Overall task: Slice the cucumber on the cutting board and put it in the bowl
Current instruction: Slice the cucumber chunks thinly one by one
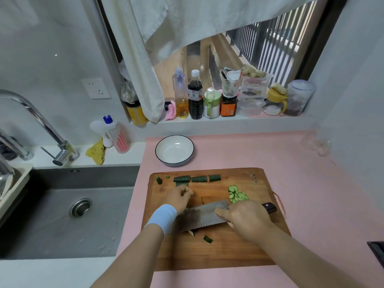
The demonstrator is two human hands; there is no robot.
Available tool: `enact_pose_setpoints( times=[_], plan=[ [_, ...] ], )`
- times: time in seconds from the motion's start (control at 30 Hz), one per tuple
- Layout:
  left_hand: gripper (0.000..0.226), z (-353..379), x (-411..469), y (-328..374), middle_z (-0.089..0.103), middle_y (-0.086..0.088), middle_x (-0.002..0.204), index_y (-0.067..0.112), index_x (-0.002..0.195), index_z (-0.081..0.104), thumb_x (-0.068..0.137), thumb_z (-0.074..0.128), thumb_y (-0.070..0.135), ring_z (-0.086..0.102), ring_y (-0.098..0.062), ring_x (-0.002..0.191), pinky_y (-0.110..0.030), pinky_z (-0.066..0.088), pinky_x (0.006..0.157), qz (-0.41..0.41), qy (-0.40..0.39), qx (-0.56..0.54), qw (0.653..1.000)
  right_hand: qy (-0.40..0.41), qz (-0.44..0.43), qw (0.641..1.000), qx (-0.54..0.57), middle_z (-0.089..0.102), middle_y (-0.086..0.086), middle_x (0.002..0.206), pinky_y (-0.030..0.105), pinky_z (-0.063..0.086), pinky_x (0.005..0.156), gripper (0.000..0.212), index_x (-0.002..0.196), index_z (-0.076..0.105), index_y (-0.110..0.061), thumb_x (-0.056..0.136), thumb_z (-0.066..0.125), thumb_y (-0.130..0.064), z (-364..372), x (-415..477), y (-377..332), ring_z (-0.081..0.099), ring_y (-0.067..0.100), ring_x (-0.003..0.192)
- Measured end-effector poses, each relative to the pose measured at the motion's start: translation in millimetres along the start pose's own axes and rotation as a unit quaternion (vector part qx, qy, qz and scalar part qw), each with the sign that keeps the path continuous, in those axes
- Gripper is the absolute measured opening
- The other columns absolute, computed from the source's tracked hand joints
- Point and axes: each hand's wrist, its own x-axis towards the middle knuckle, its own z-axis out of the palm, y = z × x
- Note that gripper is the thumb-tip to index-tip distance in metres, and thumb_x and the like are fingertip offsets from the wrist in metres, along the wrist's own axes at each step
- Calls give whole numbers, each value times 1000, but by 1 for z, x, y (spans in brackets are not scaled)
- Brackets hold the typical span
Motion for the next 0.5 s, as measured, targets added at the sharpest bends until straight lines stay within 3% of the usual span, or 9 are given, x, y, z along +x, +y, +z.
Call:
enact_pose_setpoints(
  times=[0.1, 0.17, 0.2, 0.27, 0.37, 0.5],
  plan=[
    [47, -4, -3, -2, 70, 6, 75, 24, 61, 67, 80, 37, -5, 62, -17, 82, -26, 52, 77, 17, -91, 5, 996, -19, 4, 1000, -9, 59, -1, 74, 32, 36, 48, 39, 120, 60, -29, 86, 60, -10, -3, 3, -2, 57, 24, 63],
    [56, -3, -2, -8, 72, 8, 83, 26, 63, 71, 77, 32, -13, 64, -13, 92, -19, 50, 86, 23, -114, 8, 993, -22, -5, 1000, -19, 46, -6, 57, 28, 32, 39, 36, 97, 65, -31, 68, 78, -13, -3, 6, -2, 45, 19, 46],
    [60, -3, -1, -11, 72, 9, 89, 28, 67, 72, 76, 31, -15, 64, -12, 96, -22, 49, 94, 19, -106, -6, 994, -22, -3, 1000, -21, 41, -7, 55, 27, 30, 38, 36, 92, 65, -31, 64, 81, -15, -4, 7, -3, 40, 18, 44],
    [64, -8, -2, -17, 71, 8, 98, 30, 74, 73, 76, 29, -17, 62, -11, 99, -26, 45, 100, 7, -59, -42, 997, -26, 13, 1000, -5, 52, -4, 68, 30, 37, 47, 26, 106, 63, -30, 83, 68, -19, -9, 6, -5, 50, 21, 58],
    [55, -21, -4, -24, 71, 11, 94, 25, 75, 74, 82, 35, -13, 62, -9, 96, -22, 45, 95, 23, 17, -82, 996, 5, 31, 999, 20, 66, 0, 93, 33, 47, 63, 31, 123, 58, -30, 96, 47, -18, -14, 2, -2, 62, 25, 83],
    [52, -23, -13, -19, 70, 11, 94, 21, 83, 77, 85, 36, -10, 62, -9, 93, -3, 42, 74, 42, -88, -28, 995, 6, 15, 1000, 14, 65, -5, 79, 29, 39, 53, 21, 106, 63, -32, 89, 58, -22, -25, 4, -9, 61, 19, 69]
  ],
)
